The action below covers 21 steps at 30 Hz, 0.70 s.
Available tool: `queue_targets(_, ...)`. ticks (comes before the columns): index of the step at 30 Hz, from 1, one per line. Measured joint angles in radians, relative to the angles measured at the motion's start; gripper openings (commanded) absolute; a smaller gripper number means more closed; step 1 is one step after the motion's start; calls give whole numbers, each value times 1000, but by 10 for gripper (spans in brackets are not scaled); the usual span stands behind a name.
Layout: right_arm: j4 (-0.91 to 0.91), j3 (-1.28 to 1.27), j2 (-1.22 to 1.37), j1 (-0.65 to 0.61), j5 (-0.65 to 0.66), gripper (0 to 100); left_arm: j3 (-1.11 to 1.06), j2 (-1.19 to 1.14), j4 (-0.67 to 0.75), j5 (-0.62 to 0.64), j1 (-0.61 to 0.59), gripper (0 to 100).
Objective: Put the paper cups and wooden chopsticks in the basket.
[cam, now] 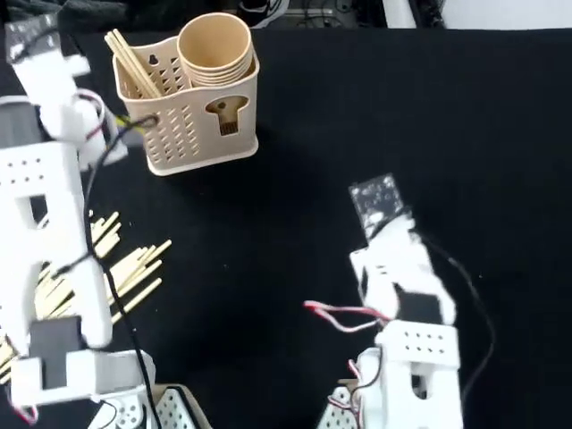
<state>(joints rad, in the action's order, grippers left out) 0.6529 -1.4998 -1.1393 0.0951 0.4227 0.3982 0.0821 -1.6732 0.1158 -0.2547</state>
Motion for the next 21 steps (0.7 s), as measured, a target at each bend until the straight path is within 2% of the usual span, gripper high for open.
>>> queue_targets(4,-89,-57,0,0,38,13,250,-132,-52,15,5,310)
queue_targets(13,-89,-57,0,5,46,13,569,-493,-43,206,5,304)
queue_targets(21,-89,-57,0,5,46,13,747,-721,-71,250,8,64)
